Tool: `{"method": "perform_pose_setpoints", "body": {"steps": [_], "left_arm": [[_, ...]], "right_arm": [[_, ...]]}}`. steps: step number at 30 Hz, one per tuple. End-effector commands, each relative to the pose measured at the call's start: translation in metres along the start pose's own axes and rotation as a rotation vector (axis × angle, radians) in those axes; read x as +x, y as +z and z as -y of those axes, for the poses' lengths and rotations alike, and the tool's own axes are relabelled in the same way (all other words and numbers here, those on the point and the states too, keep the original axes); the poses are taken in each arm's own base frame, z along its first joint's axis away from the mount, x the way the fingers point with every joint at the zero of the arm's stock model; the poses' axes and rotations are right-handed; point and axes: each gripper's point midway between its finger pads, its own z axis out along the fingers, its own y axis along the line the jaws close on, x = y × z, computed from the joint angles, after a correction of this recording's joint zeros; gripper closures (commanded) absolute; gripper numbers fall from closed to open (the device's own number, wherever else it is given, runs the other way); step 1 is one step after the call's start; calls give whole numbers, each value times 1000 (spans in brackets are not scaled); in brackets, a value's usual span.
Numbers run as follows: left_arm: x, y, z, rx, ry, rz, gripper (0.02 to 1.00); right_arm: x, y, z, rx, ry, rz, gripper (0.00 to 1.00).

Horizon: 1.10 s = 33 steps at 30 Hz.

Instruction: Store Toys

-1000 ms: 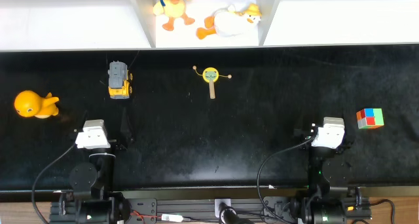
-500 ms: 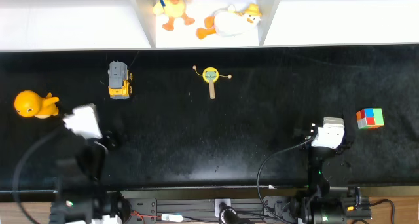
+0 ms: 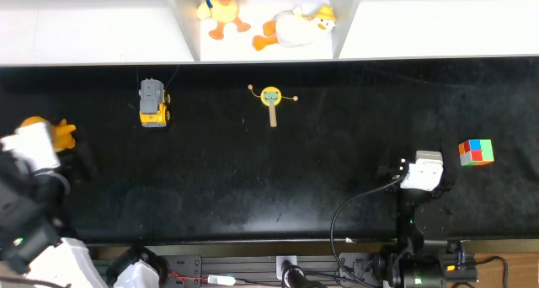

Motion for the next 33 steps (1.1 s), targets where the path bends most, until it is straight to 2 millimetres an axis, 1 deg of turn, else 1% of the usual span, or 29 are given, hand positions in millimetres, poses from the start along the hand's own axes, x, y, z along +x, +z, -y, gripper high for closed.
{"method": "perform_pose_setpoints", "body": {"steps": [1,4,5,6,8,10,12,15,17,21,26,31,32,33], "left_arm": [[-9,-10,-29,-10,-21,57,23],[2,-14,-60,-84,-96,43,20],[7,-15,-73,-119,-104,33,20],[9,-14,-82,-138,-101,29,20],[12,-8,-96,-159,-89,21,23],[10,6,-104,-148,-73,19,23],[7,23,-104,-112,-28,7,20],[-1,48,-94,-42,63,-31,20],[-7,64,-89,-13,93,-58,20],[-18,88,-77,49,152,-83,20],[-17,104,-72,85,158,-107,20],[-1,106,-67,115,157,-165,20],[-1,107,-67,116,156,-165,31],[-2,107,-67,115,157,-162,71]], "right_arm": [[0,0,-1,-3,10,8,5],[0,0,-1,-3,9,8,5],[0,0,-1,-3,9,8,7],[0,0,-1,-3,10,8,5],[0,0,-1,-3,10,8,7],[0,0,-1,-3,10,8,5],[0,0,-1,-3,9,8,5],[0,0,-1,-3,9,7,5],[0,0,-1,-3,10,8,5],[0,0,-1,-3,10,8,5],[0,0,-1,-3,9,7,5],[0,0,-1,-3,9,8,5],[0,0,-1,-3,9,8,5],[0,0,-1,-3,9,8,7]]}}
